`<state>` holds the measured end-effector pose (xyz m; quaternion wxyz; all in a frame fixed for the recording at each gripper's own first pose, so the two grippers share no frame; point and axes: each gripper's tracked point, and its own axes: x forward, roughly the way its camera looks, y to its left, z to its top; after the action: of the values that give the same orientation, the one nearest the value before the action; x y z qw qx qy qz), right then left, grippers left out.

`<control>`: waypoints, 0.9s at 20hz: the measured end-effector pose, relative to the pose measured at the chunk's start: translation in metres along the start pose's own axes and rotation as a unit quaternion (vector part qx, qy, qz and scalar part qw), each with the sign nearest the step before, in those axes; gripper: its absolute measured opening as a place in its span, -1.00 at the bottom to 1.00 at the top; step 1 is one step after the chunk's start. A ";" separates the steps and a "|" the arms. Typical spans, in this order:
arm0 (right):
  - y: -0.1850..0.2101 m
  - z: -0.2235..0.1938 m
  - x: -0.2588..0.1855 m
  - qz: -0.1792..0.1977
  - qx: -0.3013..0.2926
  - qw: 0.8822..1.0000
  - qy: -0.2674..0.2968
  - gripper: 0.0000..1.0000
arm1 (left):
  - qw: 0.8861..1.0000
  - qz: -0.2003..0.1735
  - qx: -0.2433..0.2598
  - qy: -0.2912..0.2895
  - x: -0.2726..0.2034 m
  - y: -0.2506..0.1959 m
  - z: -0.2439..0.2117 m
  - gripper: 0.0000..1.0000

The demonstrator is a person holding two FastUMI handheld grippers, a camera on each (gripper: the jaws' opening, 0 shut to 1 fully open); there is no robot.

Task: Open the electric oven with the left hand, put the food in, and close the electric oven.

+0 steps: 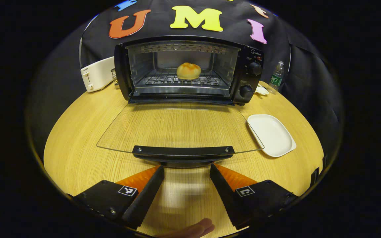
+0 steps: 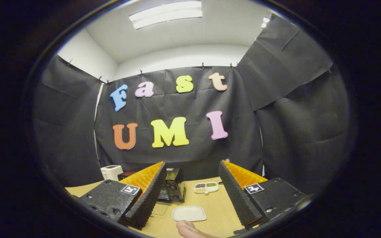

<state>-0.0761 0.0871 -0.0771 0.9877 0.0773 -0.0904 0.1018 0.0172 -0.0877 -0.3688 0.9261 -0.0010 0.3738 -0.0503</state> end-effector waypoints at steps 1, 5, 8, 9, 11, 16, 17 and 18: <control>-0.002 -0.001 0.002 0.000 -0.001 1.000 0.000 0.92 | 1.000 0.000 -0.002 -0.003 -0.001 -0.001 0.002 0.85; -0.008 -0.007 0.002 -0.008 -0.005 1.000 0.014 0.92 | 1.000 -0.001 -0.004 -0.018 -0.008 -0.001 0.010 0.85; -0.008 -0.009 0.003 -0.011 -0.004 1.000 0.019 0.92 | 1.000 0.006 0.006 -0.027 -0.013 -0.002 0.018 0.86; -0.006 -0.010 0.002 -0.009 -0.003 1.000 0.020 0.92 | 0.999 0.009 0.009 -0.030 -0.014 -0.002 0.020 0.87; -0.004 -0.012 0.002 -0.005 -0.002 1.000 0.021 0.92 | 0.999 0.013 0.012 -0.037 -0.018 -0.001 0.027 0.88; 0.004 -0.015 0.000 0.007 -0.017 1.000 0.020 0.92 | 0.998 0.022 0.026 -0.059 -0.027 -0.001 0.050 0.88; 0.005 -0.016 0.000 0.009 -0.018 1.000 0.022 0.93 | 0.997 0.023 0.027 -0.063 -0.029 -0.001 0.056 0.88; 0.005 -0.018 0.000 0.010 -0.017 1.000 0.023 0.92 | 0.997 0.024 0.026 -0.068 -0.030 -0.001 0.062 0.88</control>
<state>-0.0739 0.0953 -0.0936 0.9897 0.0569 -0.0699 0.1115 0.0384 -0.0878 -0.3030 0.9502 0.0287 0.3081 -0.0373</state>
